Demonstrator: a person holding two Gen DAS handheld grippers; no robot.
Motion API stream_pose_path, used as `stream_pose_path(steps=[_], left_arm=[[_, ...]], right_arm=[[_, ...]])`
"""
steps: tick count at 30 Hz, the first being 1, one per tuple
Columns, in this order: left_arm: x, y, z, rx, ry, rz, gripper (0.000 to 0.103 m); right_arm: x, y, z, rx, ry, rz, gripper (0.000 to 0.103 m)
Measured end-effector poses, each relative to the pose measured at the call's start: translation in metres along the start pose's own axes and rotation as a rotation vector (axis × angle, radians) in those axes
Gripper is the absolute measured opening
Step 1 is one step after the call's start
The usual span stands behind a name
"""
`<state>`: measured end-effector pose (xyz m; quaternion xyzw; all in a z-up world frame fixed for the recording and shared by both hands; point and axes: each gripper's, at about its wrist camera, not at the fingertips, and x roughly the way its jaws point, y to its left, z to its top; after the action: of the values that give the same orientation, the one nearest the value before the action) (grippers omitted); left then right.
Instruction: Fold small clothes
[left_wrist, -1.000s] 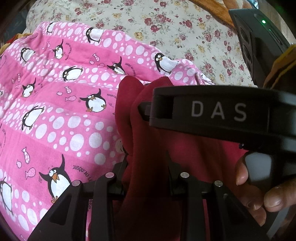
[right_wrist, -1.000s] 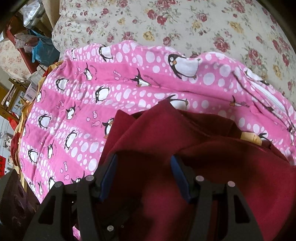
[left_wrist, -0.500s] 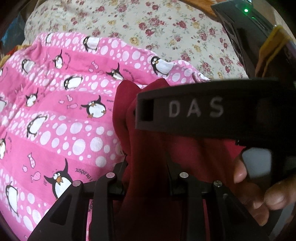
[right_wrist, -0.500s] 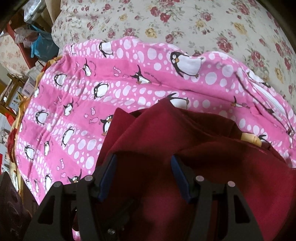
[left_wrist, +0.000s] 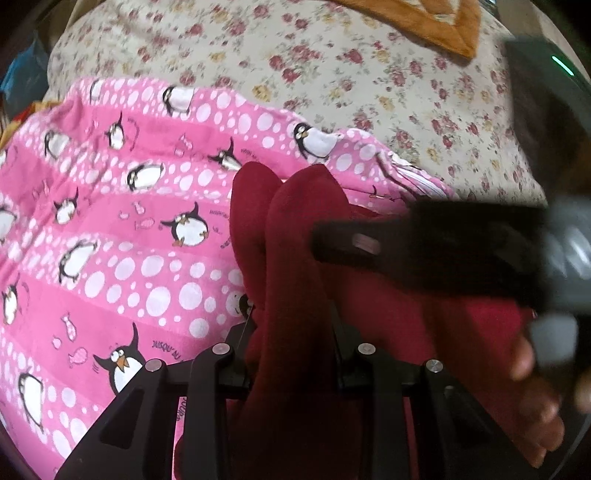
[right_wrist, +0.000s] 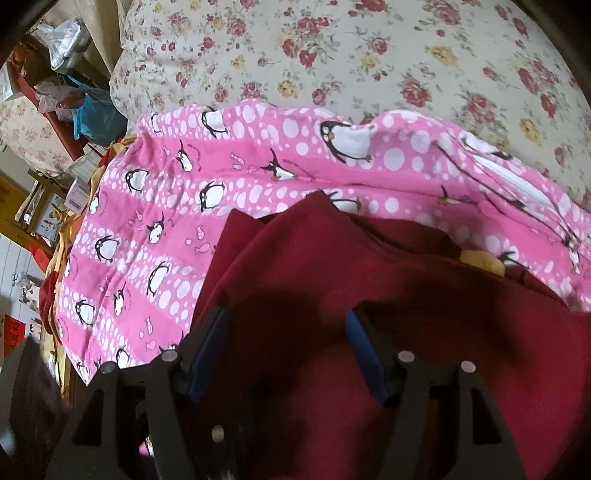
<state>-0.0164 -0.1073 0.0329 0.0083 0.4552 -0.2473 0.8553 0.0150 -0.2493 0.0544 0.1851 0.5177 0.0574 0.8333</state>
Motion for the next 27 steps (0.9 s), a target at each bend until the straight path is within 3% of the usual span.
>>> stream_pose_path(steps=[5, 9, 12, 16, 19, 22, 27], left_arm=[[0.004, 0.002, 0.000, -0.017, 0.017, 0.000, 0.009], [0.008, 0.005, 0.000, -0.049, 0.038, -0.007, 0.011], [0.012, 0.011, 0.001, -0.085, 0.048, -0.016, 0.015], [0.017, 0.013, 0.000, -0.101, 0.055, 0.010, 0.031], [0.019, 0.019, 0.000, -0.129, 0.064, 0.013, 0.038], [0.021, 0.027, 0.004, -0.167, 0.085, -0.009, 0.042], [0.019, 0.040, 0.009, -0.224, 0.099, -0.047, 0.042]], right_arm=[[-0.015, -0.016, -0.023, -0.019, -0.001, -0.072, 0.070], [-0.035, -0.037, -0.051, -0.002, -0.049, -0.104, 0.070], [-0.051, -0.056, -0.078, 0.015, -0.098, -0.183, 0.070], [-0.062, -0.077, -0.108, 0.039, -0.148, -0.245, 0.070], [-0.068, -0.088, -0.119, 0.035, -0.211, -0.312, 0.070], [-0.070, -0.095, -0.120, 0.033, -0.234, -0.326, 0.070], [-0.072, -0.088, -0.114, -0.010, -0.253, -0.328, 0.056]])
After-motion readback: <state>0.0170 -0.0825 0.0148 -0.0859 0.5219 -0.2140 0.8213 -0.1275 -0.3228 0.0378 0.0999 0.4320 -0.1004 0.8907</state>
